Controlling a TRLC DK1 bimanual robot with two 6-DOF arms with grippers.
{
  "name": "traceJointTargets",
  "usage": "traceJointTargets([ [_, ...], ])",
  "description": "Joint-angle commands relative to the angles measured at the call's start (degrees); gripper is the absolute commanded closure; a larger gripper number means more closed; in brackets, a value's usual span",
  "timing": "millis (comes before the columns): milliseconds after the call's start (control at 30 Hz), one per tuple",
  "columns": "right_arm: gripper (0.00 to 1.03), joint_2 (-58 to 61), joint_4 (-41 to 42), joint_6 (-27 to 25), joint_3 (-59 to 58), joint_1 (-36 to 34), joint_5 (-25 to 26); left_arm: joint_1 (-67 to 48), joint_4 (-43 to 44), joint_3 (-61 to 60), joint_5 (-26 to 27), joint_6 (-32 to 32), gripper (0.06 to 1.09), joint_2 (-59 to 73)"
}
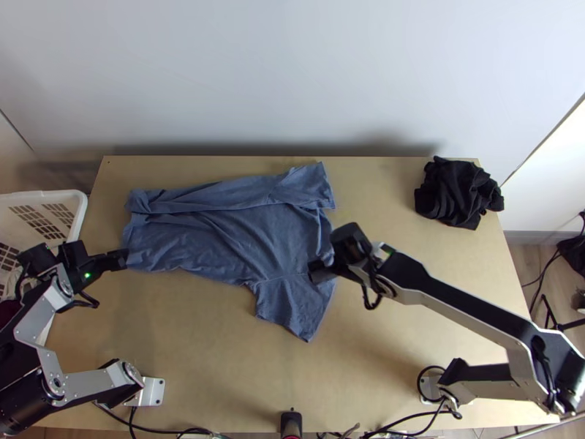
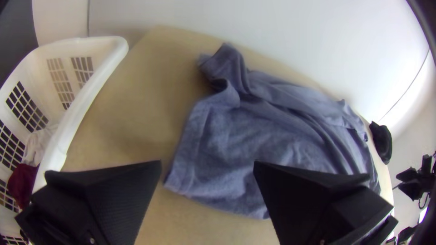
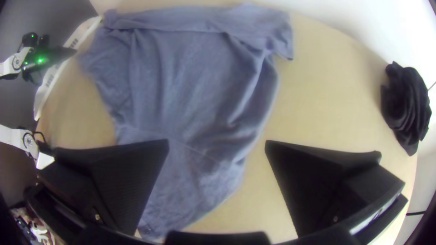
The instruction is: Fold the t-shirt
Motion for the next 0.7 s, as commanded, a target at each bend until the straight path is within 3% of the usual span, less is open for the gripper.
traceJointTargets([
  [0,0.05,-6.1,-4.83,3.02,-4.69,-0.24,-4.56,0.43,3.17,-2.18,2.29,0.67,0.11,1.69],
  [333,0.05,-12.07,-5.44,7.95,-14.0,-0.42,-9.93,-1.94,14.77,-1.21,2.2,-9.87,0.11,5.38],
  [467,0.05,-13.22,-5.62,8.03,-15.32,-0.42,-10.63,-2.91,12.58,-1.21,2.2,-8.91,0.11,3.98],
  [667,0.05,-13.83,-6.67,8.38,-15.59,0.02,-11.6,-1.68,1.06,-0.59,2.2,0.85,0.11,-0.06],
])
